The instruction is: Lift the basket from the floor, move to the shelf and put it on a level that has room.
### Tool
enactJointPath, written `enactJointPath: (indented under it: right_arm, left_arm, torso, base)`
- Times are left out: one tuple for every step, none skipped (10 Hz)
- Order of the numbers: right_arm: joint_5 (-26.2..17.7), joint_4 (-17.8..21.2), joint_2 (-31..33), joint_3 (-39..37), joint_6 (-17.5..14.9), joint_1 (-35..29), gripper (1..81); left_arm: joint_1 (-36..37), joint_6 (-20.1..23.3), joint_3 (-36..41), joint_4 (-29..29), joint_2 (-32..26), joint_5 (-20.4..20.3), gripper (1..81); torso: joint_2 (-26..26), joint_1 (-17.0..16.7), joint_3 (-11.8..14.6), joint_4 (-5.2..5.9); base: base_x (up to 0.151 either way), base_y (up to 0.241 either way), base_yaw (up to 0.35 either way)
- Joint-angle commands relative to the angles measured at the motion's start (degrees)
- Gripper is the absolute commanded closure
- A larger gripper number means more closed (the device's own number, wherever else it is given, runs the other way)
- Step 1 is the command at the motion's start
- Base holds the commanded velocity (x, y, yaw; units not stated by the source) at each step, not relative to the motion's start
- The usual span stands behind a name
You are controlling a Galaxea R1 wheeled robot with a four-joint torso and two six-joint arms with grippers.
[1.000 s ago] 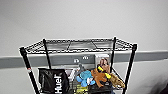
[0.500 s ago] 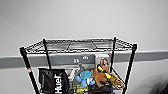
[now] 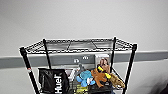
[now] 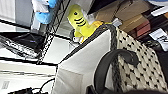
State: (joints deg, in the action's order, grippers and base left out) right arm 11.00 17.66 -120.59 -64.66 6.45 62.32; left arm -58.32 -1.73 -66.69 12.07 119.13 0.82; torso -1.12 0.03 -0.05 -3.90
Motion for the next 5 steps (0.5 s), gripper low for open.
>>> enactJointPath:
  right_arm:
    - [-0.89, -0.17, 6.29, 8.59, 0.32, -9.88, 81.1]
    - [-0.89, -0.17, 7.44, 10.08, 0.32, -10.67, 81.1]
    - [-0.89, -0.09, 8.58, 11.75, 0.41, -11.55, 81.1]
    - [-0.98, -0.09, 9.46, 13.51, 0.41, -12.43, 81.1]
    - [-0.89, 0.09, 10.16, 14.57, 0.49, -12.95, 81.1]
  left_arm:
    - [9.93, -0.20, 8.06, -0.29, -6.25, 0.94, 81.1]
    - [10.89, -0.29, 10.26, -0.29, -7.58, 0.94, 81.1]
    - [12.03, -0.20, 12.27, -0.29, -8.72, 0.94, 81.1]
    - [12.92, -0.29, 14.04, -0.12, -9.60, 0.94, 81.1]
    - [13.54, -0.29, 15.10, -0.12, -9.95, 0.94, 81.1]
  torso:
    - [0.00, 0.00, 0.00, 0.00]
    - [0.00, 0.00, 0.00, 0.00]
    - [0.00, 0.00, 0.00, 0.00]
    - [0.00, 0.00, 0.00, 0.00]
    - [0.00, 0.00, 0.00, 0.00]
  base:
    - [0.000, 0.000, 0.000]
    - [0.000, 0.000, 0.000]
    - [0.000, 0.000, 0.000]
    - [0.000, 0.000, 0.000]
    - [0.000, 0.000, 0.000]
